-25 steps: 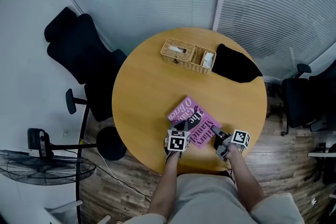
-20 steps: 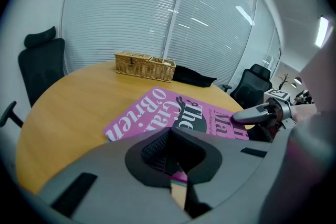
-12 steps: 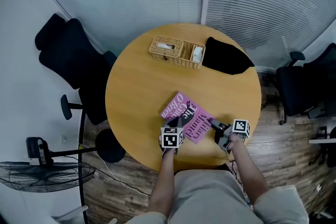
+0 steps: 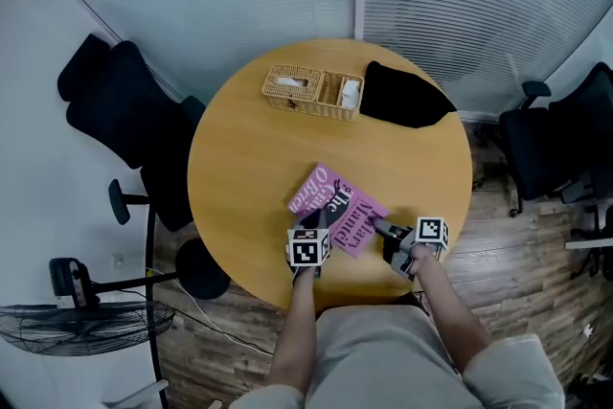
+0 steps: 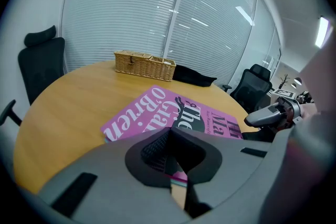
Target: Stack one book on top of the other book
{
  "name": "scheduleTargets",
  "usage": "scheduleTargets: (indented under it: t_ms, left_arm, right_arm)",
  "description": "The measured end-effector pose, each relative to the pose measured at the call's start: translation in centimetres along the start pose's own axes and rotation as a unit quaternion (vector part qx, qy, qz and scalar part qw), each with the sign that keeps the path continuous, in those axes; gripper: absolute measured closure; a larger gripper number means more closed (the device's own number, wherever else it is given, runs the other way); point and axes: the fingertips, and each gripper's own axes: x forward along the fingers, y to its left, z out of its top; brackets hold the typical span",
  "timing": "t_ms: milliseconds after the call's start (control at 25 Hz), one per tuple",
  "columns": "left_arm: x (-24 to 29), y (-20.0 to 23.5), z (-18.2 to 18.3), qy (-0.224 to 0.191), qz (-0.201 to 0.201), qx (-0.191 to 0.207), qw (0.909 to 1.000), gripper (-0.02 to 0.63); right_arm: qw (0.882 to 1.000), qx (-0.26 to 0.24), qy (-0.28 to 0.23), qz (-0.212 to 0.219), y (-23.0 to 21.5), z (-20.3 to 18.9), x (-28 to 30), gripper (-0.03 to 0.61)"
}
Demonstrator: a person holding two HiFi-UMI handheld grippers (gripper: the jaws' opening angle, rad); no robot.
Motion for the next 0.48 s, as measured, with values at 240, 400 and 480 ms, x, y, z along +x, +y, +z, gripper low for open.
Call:
scheduleTargets:
  t_ms: [240,400,480]
  left_arm:
    - [0.1,0.0,-0.1,-0.002,0.001,0.000,1.0000,0.586]
    - [-0.1,0.1,-0.2,-0.003,0.001,-0.001,1.0000,0.586]
    - [-0.2,0.1,-0.3,-0.005,0.003,-0.003,1.0000,0.586]
  right_arm:
    - [1.000,-0.024,0.010,0.002,0.9,-0.6,-0.1,0.380]
    - [1.000,-0.025,0.017,-0.004,0.7,-1.6,-0.2,0.374]
    - [1.000,-0.026,0.017,-0.003,0.8,-1.7,-0.3,0.375]
